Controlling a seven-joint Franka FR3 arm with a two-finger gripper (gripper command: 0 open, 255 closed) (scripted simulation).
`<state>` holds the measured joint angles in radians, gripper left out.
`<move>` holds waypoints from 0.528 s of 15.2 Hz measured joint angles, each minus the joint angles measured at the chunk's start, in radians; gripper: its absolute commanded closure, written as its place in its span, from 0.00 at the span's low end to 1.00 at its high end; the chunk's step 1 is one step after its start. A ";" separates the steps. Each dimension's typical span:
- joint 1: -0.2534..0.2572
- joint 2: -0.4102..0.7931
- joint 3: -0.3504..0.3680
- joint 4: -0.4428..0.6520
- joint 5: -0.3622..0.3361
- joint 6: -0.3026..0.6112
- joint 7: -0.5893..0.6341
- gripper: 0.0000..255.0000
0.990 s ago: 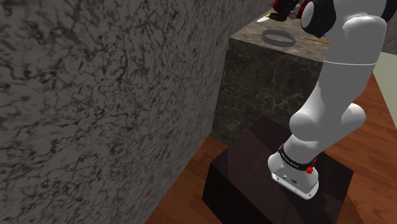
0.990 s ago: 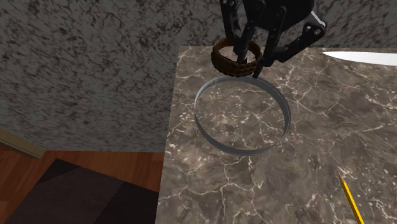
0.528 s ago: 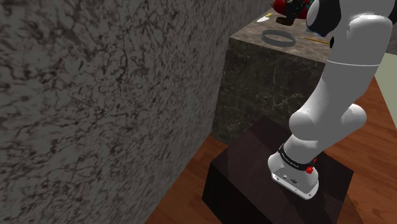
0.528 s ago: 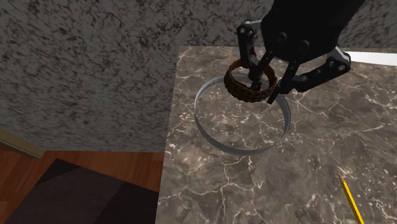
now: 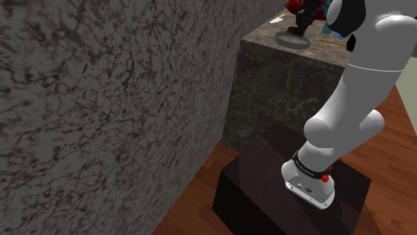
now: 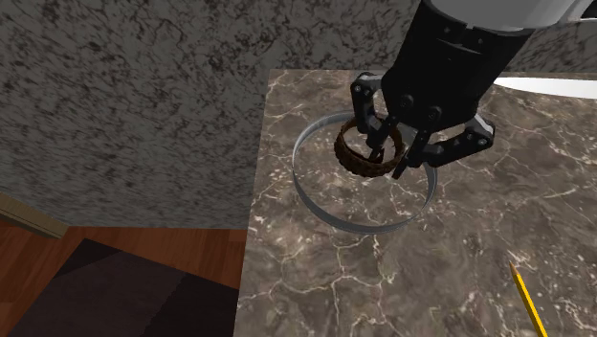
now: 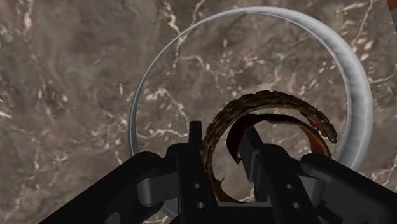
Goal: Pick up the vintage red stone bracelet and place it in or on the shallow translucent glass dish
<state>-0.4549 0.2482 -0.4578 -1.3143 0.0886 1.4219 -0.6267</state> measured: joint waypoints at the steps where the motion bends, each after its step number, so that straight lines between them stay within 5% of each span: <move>1: 0.002 -0.004 0.001 -0.022 -0.002 0.018 0.001 1.00; 8: 0.006 -0.011 0.001 -0.045 -0.005 0.036 0.003 1.00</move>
<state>-0.4487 0.2375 -0.4564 -1.3593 0.0838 1.4575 -0.6233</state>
